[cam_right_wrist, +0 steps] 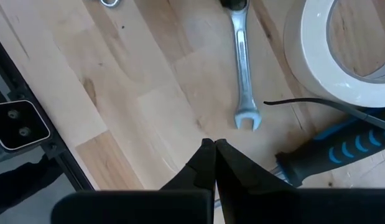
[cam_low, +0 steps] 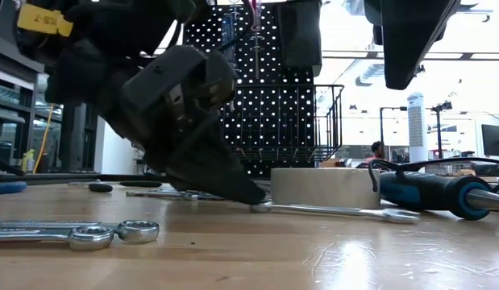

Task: Hang tools onto peg board
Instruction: Hang the wrench on the peg board

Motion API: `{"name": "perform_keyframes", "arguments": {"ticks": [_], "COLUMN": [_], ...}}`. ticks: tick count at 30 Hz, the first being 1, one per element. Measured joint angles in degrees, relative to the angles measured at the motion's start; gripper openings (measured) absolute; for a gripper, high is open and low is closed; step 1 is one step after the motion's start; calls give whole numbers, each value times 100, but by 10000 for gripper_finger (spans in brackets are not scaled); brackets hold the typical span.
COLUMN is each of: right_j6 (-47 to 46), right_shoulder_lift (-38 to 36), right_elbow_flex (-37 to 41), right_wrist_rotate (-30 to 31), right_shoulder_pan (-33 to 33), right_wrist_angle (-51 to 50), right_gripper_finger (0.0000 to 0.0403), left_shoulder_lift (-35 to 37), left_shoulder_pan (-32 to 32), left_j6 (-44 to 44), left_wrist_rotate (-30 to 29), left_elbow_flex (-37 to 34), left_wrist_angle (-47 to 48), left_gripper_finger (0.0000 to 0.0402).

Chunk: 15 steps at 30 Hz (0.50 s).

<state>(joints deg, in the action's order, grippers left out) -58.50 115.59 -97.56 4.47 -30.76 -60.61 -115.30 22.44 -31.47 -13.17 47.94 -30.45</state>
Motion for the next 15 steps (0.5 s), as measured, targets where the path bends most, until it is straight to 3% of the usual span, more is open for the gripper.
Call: {"name": "perform_keyframes", "arguments": {"ticks": [7,15], "right_j6": [-3,-57], "right_shoulder_lift": [0,191], "right_elbow_flex": [-2,-4], "right_wrist_rotate": [92,175], "right_shoulder_pan": [0,148], "right_wrist_angle": [3,195], "right_gripper_finger": [0,0], "left_shoulder_lift": [-560,-650], "left_shoulder_pan": [301,525], "left_j6": [-212,-331], "left_wrist_rotate": [-317,-833], "left_elbow_flex": [33,35], "left_wrist_angle": [-127,-191], "left_gripper_finger": [0,0]}}
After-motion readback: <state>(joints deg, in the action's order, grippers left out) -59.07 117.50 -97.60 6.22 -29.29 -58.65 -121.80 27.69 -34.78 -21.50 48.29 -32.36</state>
